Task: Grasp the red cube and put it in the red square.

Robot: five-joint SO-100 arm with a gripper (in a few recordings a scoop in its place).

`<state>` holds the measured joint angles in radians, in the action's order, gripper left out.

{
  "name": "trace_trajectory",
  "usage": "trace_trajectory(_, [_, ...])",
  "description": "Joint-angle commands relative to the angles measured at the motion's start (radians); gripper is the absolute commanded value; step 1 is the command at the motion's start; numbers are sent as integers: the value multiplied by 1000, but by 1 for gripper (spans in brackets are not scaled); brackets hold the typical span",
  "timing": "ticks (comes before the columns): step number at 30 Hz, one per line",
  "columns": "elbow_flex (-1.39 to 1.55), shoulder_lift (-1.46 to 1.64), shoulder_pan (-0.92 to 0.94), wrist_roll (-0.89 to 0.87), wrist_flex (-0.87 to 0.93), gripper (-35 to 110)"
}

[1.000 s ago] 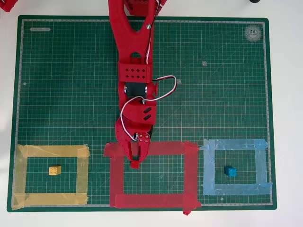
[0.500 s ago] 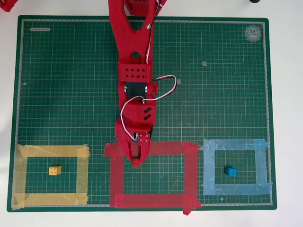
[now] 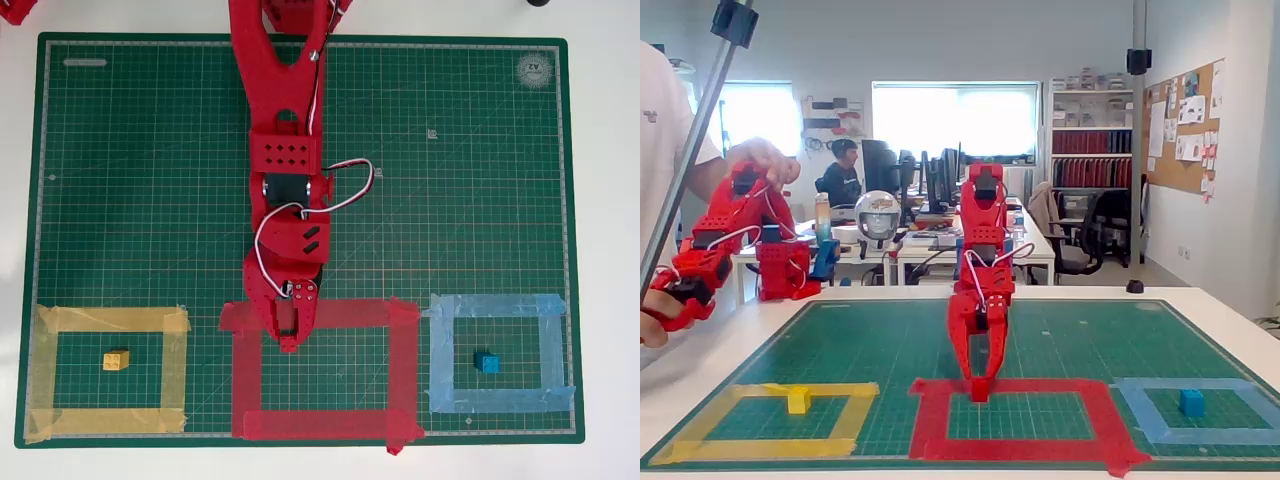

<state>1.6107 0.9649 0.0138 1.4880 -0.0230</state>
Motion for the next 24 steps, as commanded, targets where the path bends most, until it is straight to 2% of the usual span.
trace_trajectory(1, [12,103,-9,15,-40,12])
trace_trajectory(11, [213,339,-41,-2,-32,12])
trace_trajectory(13, [247,367,-41,-2,-31,4])
trace_trajectory(14, [261,371,-41,0,-31,-1])
trace_trajectory(24, [249,256,-9,9,-40,-1])
